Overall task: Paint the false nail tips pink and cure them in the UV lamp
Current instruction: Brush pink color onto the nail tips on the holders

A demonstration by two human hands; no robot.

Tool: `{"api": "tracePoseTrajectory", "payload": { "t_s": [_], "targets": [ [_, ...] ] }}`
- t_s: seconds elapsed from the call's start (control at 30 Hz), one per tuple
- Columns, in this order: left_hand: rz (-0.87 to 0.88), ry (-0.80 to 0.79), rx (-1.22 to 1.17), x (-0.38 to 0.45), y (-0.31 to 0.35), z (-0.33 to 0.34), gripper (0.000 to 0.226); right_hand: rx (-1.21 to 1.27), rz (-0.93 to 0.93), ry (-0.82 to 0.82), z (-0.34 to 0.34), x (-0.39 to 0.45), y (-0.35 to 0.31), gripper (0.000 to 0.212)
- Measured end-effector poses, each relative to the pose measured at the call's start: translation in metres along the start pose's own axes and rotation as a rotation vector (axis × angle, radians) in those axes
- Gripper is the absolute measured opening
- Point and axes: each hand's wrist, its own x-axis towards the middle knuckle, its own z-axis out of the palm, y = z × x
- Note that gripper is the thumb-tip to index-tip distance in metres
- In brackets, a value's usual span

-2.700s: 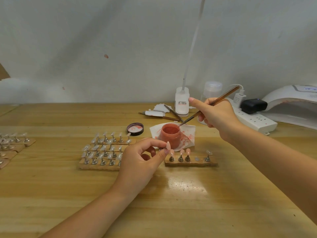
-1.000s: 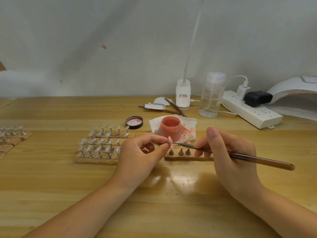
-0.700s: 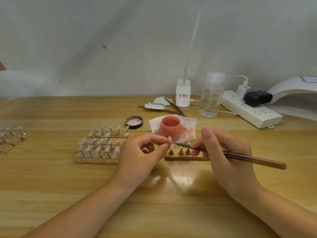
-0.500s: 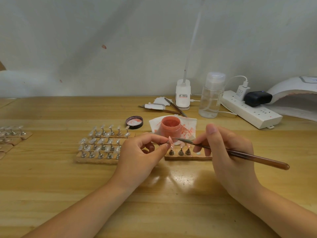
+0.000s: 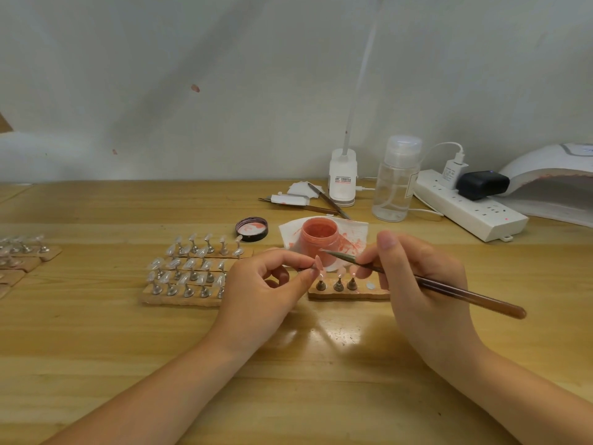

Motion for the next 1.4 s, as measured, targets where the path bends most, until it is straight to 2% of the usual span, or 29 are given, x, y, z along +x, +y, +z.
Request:
{"api": "tracePoseTrajectory", "payload": {
  "t_s": [0.27,0.5,0.7,0.9,1.13,1.4],
  "targets": [
    [0.015,-0.001,-0.012,0.0003,-0.0005,-0.0003,0.015,0.111,0.023,0.005,-0.0030,-0.0050,-0.0020,0.039],
    [0.011,-0.001,0.005,-0.0001,-0.0003,-0.0001,0.012,-0.002,0.039,-0.028,0.0000,-0.0005,-0.0006,0.036],
    [0.011,0.000,-0.015,-0.0006,0.0017,0.0000,0.011,0.134,0.057,0.007,-0.0031,-0.0054,-0.0037,0.041],
    [0.001,0.008,-0.006,-0.0004,0.0009,0.0000,0.011,0.018,0.043,-0.025,0.0014,-0.0007,-0.0019,0.036],
    [-0.004,0.003,-0.019,-0.0012,0.0016,-0.0006,0.012,0.143,0.058,0.015,-0.0023,-0.0065,-0.0038,0.040],
    [-0.011,0.008,-0.005,-0.0009,0.0020,-0.0003,0.012,0.048,0.058,-0.020,0.0008,-0.0036,-0.0015,0.039]
  ]
}}
